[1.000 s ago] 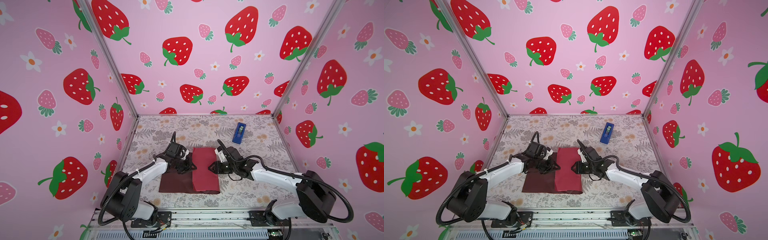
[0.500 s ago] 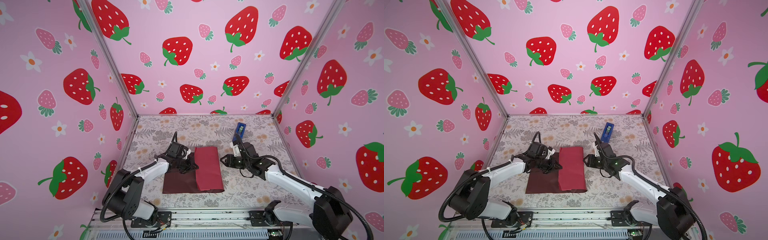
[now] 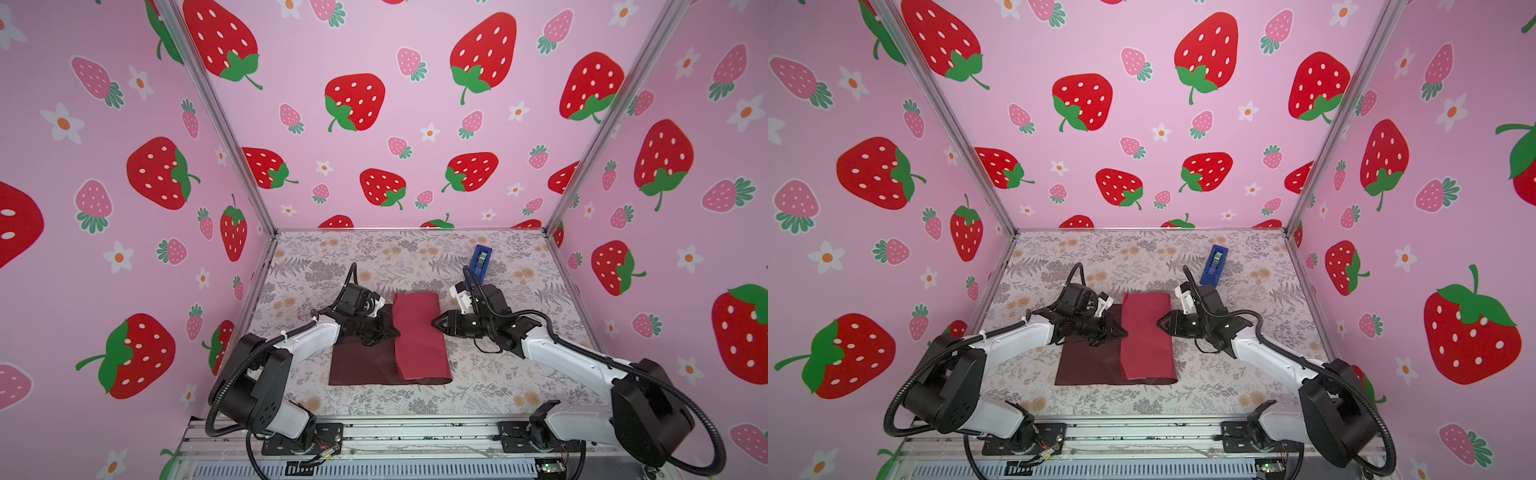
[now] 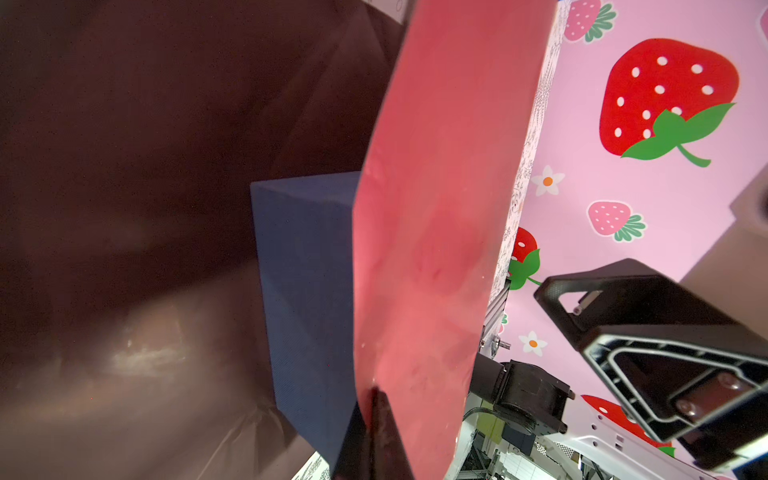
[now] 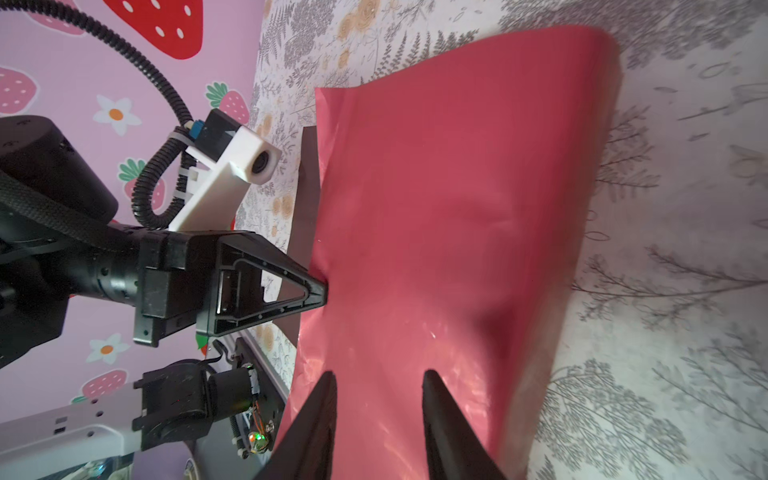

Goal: Wrap the gift box in paper
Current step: 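Press the folded flap flat along the box top with both grippers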

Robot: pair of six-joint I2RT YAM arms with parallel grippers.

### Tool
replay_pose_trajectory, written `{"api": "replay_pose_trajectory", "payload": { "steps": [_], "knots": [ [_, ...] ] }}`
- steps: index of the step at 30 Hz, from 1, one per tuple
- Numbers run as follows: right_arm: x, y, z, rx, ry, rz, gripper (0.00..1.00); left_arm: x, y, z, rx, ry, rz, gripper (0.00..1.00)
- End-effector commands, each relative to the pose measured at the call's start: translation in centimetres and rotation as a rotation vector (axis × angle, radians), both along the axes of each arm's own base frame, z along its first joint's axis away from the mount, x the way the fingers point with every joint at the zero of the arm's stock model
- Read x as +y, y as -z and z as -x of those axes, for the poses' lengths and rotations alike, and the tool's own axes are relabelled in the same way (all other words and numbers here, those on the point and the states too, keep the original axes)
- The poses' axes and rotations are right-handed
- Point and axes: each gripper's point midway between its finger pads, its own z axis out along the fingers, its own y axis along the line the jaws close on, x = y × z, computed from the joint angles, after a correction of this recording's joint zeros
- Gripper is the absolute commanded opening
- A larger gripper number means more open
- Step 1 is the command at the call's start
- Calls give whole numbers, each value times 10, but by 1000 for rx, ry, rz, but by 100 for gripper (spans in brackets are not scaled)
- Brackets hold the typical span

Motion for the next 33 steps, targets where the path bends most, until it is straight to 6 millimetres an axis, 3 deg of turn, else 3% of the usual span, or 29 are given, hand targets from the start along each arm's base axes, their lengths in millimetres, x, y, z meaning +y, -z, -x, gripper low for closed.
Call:
{"api": "replay_pose_trajectory", "payload": {
  "steps": [1,12,23,33],
  "knots": [
    [13,2,3,34,-47,-72,36,11,31,10,76,-11,-99,7],
    [-5,65,10,149,16,57,31,13,35,13,83,-6,-117,7],
    [25,35,12,145,-69,-173,32,12,35,12,80,8,-115,7],
    [47,43,24,187,-161,-180,31,14,35,14,81,10,-129,7]
  ]
}}
